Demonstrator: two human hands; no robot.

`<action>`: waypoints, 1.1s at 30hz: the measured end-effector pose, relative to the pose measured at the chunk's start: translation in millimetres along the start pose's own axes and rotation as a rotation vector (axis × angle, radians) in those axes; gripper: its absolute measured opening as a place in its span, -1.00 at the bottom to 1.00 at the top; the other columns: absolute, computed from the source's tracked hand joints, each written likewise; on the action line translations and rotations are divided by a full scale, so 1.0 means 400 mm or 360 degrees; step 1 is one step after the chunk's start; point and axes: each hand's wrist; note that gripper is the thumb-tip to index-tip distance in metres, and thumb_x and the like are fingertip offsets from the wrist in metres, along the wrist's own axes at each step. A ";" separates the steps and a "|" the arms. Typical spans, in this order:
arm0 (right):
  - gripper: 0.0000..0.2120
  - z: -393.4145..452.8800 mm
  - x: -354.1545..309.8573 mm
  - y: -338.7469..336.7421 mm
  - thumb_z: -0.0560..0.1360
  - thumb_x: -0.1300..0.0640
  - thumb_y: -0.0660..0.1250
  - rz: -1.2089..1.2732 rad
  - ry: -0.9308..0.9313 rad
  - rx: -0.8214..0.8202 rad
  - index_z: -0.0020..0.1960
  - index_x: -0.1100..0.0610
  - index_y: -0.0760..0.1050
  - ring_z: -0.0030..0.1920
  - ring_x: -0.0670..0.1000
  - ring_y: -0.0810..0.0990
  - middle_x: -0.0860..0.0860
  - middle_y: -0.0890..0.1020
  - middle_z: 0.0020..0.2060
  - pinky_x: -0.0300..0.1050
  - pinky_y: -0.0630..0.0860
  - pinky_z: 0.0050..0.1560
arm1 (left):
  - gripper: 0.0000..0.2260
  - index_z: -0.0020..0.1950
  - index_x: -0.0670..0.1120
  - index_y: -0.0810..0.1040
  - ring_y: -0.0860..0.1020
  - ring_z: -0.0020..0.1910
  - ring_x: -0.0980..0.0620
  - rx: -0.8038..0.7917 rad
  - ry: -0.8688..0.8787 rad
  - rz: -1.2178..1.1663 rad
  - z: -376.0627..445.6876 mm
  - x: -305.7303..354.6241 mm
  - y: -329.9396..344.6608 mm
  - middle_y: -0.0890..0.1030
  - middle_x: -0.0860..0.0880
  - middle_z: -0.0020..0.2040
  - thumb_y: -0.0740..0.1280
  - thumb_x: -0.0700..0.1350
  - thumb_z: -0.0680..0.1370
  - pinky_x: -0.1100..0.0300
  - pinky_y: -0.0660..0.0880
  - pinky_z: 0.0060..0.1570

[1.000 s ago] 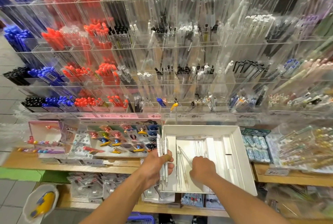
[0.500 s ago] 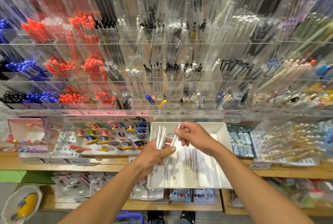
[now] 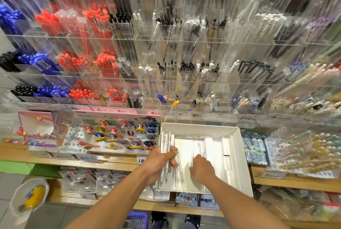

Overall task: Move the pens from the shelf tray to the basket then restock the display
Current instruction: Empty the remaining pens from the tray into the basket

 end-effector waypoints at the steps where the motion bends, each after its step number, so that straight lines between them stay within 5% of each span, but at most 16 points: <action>1: -0.89 -0.002 -0.007 0.001 0.54 0.16 0.31 -0.0030 0.0021 0.0005 0.04 0.14 0.44 0.00 0.08 0.62 0.05 0.62 0.01 -0.16 0.41 -0.20 | -0.86 0.12 -0.23 0.50 0.58 -0.35 -0.02 -0.0026 -0.0004 -0.0025 -0.002 0.000 -0.001 0.60 -0.10 -0.33 0.35 -0.22 0.59 0.19 0.47 -0.42; 7: -0.96 -0.003 -0.027 -0.007 0.51 0.17 0.29 0.0011 0.0142 0.0013 -0.12 0.10 0.47 -0.19 0.03 0.59 -0.02 0.58 -0.20 -0.18 0.44 -0.28 | -0.85 0.12 -0.22 0.48 0.50 -0.42 0.06 0.0034 -0.0038 -0.0023 -0.009 -0.005 0.001 0.67 -0.15 -0.16 0.35 -0.28 0.57 0.21 0.43 -0.45; 14: -0.86 0.007 -0.039 0.002 0.53 0.12 0.32 0.0175 0.0348 0.0148 -0.19 0.08 0.43 -0.43 -0.08 0.38 -0.06 0.45 -0.36 -0.23 0.28 -0.47 | -0.97 -0.02 -0.16 0.55 0.38 -0.48 0.07 0.0162 0.0015 0.0050 -0.028 -0.018 0.001 0.63 -0.08 -0.26 0.37 -0.20 0.57 0.21 0.34 -0.47; 20: -0.76 -0.009 -0.006 -0.055 0.52 0.15 0.30 0.0319 0.0107 0.0147 -0.31 0.12 0.38 -0.41 -0.04 0.43 -0.03 0.46 -0.38 -0.21 0.33 -0.42 | -0.96 -0.08 -0.12 0.57 0.36 -0.49 0.05 0.0204 0.0049 0.0110 -0.030 -0.018 -0.005 0.60 -0.09 -0.21 0.40 -0.17 0.56 0.22 0.38 -0.46; 27: -0.84 -0.101 0.029 -0.226 0.60 0.07 0.25 0.0509 -0.0596 0.0163 0.02 0.03 0.61 -0.10 -0.13 0.54 -0.18 0.59 -0.13 -0.33 0.39 -0.15 | -0.76 0.09 -0.06 0.60 0.48 -0.38 0.11 0.0213 0.0203 0.0501 -0.025 0.030 0.019 0.65 -0.03 -0.04 0.52 -0.17 0.46 0.24 0.44 -0.41; 30: -0.84 -0.123 0.006 -0.291 0.60 0.10 0.27 0.0829 -0.0717 0.0077 0.01 0.04 0.63 -0.21 -0.23 0.56 -0.21 0.61 -0.22 -0.44 0.39 -0.28 | -0.68 0.13 -0.02 0.59 0.57 -0.29 0.08 0.0167 0.0348 0.0881 -0.021 0.043 0.035 0.66 0.03 -0.02 0.56 -0.09 0.42 0.28 0.47 -0.41; 33: -0.89 -0.119 -0.016 -0.304 0.59 0.12 0.31 0.1255 -0.0685 -0.0040 0.02 0.10 0.60 -0.42 -0.15 0.52 -0.06 0.63 -0.31 -0.29 0.40 -0.42 | -0.76 0.01 -0.04 0.60 0.56 -0.39 0.11 0.0113 0.0320 0.0899 -0.015 0.043 0.048 0.68 -0.01 -0.22 0.56 -0.05 0.42 0.26 0.46 -0.45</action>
Point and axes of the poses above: each hand's wrist, its own z-axis towards the middle knuckle, its own y-axis out of the palm, x = y × z
